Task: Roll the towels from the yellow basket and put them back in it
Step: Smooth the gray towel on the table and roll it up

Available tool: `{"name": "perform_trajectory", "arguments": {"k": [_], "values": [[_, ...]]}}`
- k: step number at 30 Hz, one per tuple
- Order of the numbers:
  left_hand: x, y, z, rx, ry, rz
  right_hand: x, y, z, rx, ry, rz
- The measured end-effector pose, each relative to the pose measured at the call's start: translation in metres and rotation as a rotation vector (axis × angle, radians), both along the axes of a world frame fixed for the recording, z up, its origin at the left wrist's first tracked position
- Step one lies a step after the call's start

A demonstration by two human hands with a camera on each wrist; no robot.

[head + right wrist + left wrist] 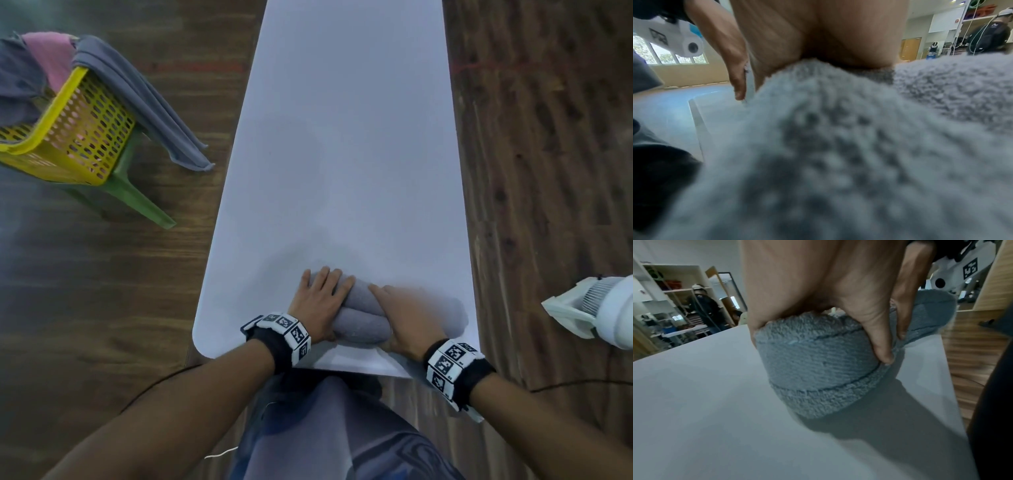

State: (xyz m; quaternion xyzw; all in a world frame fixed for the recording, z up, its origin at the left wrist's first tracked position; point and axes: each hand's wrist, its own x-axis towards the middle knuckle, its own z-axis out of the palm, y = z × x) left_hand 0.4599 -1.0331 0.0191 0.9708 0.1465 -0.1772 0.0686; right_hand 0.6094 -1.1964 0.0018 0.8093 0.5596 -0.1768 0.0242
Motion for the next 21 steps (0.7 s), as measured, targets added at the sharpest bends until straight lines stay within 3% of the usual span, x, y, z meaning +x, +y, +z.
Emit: {"name": "perform_trajectory", "arguments": {"k": [4, 9, 21], "values": [[0.002, 0.002, 0.004, 0.047, 0.065, 0.029, 0.003, -0.012, -0.004, -0.092, -0.064, -0.070], [0.016, 0.017, 0.005, 0.080, 0.063, 0.074, 0.017, 0.005, 0.004, -0.042, -0.071, -0.096], [0.024, 0.046, 0.005, -0.010, 0.071, 0.081, 0.036, 0.016, 0.001, -0.117, -0.009, -0.129]]}}
